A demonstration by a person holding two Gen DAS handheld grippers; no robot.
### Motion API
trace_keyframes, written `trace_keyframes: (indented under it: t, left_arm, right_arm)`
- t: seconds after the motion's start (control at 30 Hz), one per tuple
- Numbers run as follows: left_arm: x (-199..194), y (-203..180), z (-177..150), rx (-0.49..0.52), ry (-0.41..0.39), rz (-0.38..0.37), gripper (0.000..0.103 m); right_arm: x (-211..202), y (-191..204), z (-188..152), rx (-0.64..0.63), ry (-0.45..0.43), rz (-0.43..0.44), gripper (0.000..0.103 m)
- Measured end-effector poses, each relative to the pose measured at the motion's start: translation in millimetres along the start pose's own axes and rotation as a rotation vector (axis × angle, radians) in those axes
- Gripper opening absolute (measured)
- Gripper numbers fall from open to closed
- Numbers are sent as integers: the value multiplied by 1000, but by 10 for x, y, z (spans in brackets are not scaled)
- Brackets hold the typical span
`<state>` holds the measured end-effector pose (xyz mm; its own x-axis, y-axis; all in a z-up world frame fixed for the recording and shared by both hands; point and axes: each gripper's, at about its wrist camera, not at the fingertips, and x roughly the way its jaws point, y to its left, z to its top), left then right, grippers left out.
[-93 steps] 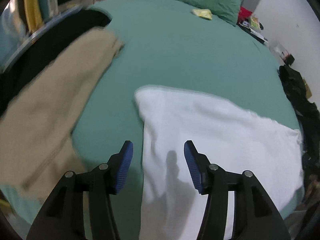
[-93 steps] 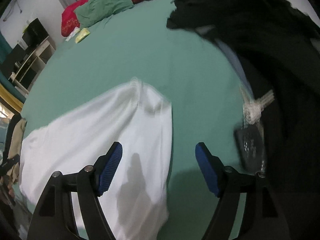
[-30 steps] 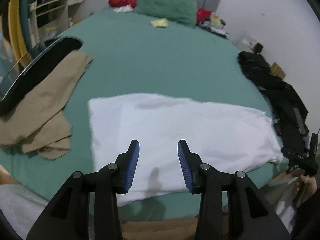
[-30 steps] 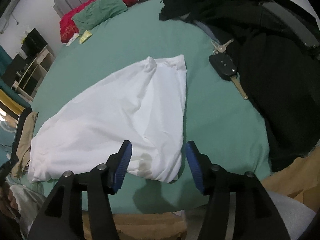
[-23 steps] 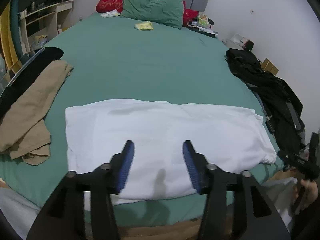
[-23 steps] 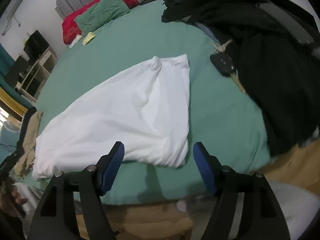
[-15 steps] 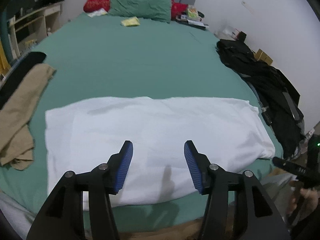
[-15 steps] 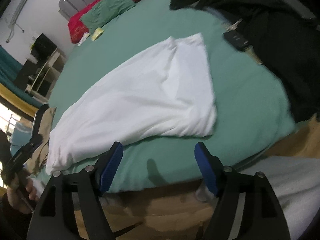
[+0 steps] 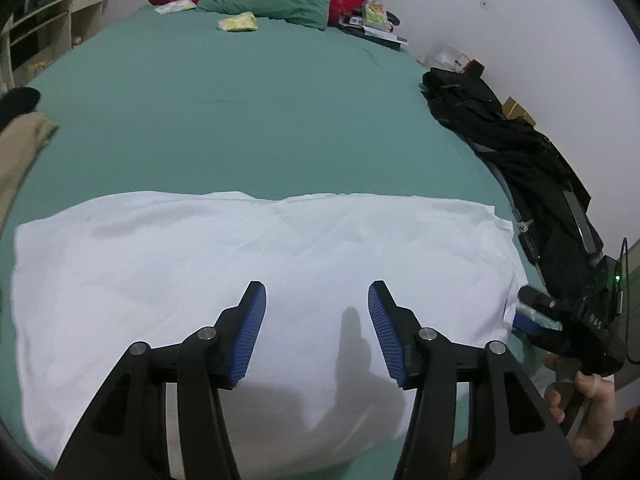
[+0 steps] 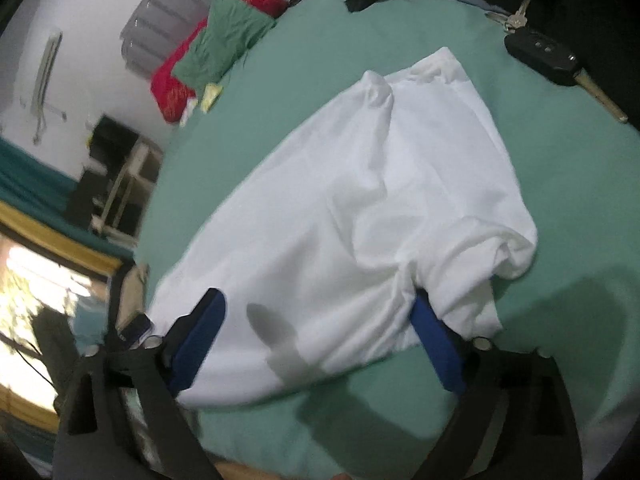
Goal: Fold large clothes
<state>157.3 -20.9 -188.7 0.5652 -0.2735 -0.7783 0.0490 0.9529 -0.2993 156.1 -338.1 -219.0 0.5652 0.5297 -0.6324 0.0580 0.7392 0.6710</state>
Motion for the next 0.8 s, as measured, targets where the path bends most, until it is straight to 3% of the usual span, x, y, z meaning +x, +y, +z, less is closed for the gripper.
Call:
trace_keyframes:
  t: [0.03,0.1,0.2,0.3,0.43,0.63,0.8]
  left_arm:
    - [48,-8,2,-3,5,-3,56]
    - [171,-44,-8,3,25,-13,56]
    - [452,-93,-81,41,107,43,56]
    - [506,-150,-93,97,92,94,56]
    - [525,-134,-78,71,91,104,56]
    - [521,-146,-97,62,82,115,56]
    - [531,-166,-99,58,85,135,56]
  right_arm:
    - [20,-1,19,12,-19,18,103]
    - [83,20,51,23,-50,29,103]
    - [131,91,53,35,-64,68,103]
    - [24,73,-57,79,-58,50,103]
    - [-170,9,-323,82,-74,-26,102]
    - [-9,92,-121,75,-155,-81,103]
    - [159,236,-26,45,-106,11,103]
